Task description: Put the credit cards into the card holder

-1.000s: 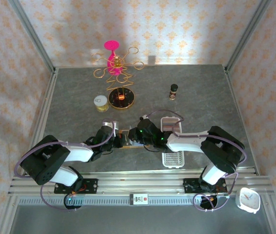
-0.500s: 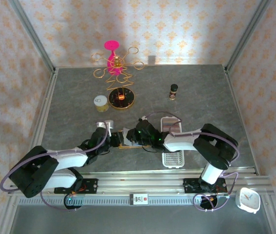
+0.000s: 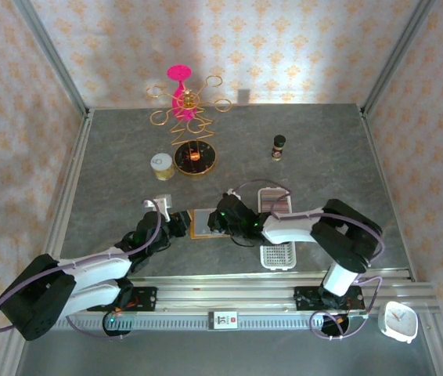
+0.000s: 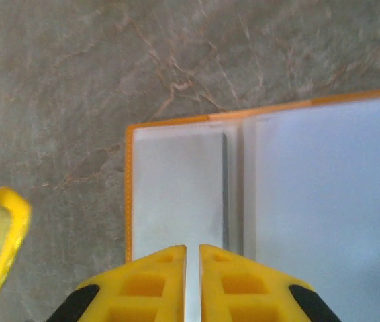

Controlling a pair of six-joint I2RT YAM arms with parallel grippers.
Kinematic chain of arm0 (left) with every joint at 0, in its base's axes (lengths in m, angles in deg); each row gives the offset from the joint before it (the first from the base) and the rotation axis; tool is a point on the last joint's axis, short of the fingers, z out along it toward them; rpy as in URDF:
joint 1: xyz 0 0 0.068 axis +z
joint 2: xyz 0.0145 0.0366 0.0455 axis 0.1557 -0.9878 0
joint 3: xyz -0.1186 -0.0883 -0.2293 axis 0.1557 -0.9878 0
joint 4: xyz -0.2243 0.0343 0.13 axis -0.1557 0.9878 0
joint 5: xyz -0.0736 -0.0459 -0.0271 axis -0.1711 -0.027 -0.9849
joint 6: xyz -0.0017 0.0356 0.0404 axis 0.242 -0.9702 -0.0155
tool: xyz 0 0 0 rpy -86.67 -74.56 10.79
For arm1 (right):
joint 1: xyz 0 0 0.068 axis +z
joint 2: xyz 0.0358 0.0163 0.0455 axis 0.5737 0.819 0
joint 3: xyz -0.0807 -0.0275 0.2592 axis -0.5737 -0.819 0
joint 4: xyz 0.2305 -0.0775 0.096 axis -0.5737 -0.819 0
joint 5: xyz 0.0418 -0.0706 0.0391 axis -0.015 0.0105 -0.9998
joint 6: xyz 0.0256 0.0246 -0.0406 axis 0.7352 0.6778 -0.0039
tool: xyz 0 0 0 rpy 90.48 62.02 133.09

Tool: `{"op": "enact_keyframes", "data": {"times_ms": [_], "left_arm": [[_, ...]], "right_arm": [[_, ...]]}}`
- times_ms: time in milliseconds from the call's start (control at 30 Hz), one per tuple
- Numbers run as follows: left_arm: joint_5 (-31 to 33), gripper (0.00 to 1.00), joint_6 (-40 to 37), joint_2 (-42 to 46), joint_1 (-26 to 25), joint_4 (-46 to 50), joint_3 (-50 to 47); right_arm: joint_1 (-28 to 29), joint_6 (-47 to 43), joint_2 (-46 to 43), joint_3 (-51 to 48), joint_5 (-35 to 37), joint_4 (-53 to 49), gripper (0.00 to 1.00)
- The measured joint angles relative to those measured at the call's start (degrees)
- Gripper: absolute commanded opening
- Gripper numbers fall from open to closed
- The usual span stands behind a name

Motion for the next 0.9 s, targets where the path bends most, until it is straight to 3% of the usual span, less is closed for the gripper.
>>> {"op": "enact_keyframes", "data": {"times_ms": [233,467,700,900], "left_arm": [[-3.17,0.24,0.0,-0.44,0.0,-2.95,-0.37],[-4.68,0.24,0.0,-2.47,0.0,-3.8,-0.42],[-5.92,0.24,-0.02,-4.09,0.0,-4.92,-0.42],[-6.36,0.24,-0.02,-4.2,0.0,-5.38,-0.42]], "right_arm": [[0.09,-18.14,-20.57,0.26,7.34,-5.03,0.24],[0.09,-45.05,-39.82,-3.15,4.59,-8.22,0.39],[0.09,-78.64,-51.3,-6.69,-0.44,-25.68,0.57],[0.09,-96.96,-54.69,-9.18,5.81,-39.39,0.64]]}}
